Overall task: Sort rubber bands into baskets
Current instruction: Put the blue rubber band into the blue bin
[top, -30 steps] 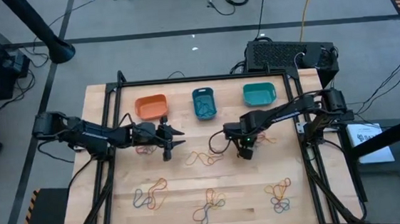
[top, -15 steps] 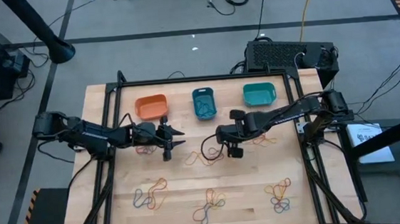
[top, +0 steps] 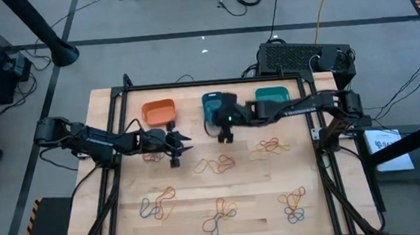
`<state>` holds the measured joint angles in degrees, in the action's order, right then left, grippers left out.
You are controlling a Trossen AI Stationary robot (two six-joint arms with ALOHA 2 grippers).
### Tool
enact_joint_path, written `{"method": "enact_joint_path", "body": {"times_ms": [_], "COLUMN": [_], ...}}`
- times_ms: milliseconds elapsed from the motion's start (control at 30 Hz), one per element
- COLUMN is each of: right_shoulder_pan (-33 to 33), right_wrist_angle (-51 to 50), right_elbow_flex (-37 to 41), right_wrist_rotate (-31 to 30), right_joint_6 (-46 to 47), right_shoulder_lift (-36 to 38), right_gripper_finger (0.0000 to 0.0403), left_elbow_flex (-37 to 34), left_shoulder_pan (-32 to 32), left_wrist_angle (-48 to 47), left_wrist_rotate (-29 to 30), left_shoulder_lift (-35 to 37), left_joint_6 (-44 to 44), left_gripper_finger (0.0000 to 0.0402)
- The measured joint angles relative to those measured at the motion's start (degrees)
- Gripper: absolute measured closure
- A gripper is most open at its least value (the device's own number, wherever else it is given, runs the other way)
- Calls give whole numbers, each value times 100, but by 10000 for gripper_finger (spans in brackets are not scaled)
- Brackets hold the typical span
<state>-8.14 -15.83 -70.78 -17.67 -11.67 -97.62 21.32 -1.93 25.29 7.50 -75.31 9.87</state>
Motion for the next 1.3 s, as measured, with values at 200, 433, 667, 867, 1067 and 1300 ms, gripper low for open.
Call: {"method": "enact_joint_path", "body": {"times_ms": [200, 433, 667, 867, 1067, 1300], "right_shoulder_pan": [-768, -1184, -1212, -1288, -1301, -1113], "right_wrist_angle": [232, 291, 539, 509, 425, 57], "right_elbow_flex": [-1, -4, -4, -2, -2, -2], "right_wrist_rotate": [1125, 1781, 1798, 1784, 1786, 2321], "right_joint_6": [54, 347, 585, 672, 757, 796], "right_shoulder_lift": [-50, -451, -642, -643, -630, -367], "right_gripper_finger": [403, 402, 398, 359, 313, 283], "left_elbow_flex": [0, 2, 7, 11, 11, 11], "left_shoulder_pan": [0, 4, 4, 2, 2, 4], "left_wrist_angle": [-634, -1522, -1734, -1675, -1652, -1633], "left_wrist_rotate": [725, 1253, 1257, 1257, 1256, 1255], "left_shoulder_lift": [193, 840, 1228, 1226, 1226, 1224], "left_joint_6": [140, 100, 99, 138, 304, 407], "left_gripper_finger": [249, 249, 249, 249, 249, 249]}}
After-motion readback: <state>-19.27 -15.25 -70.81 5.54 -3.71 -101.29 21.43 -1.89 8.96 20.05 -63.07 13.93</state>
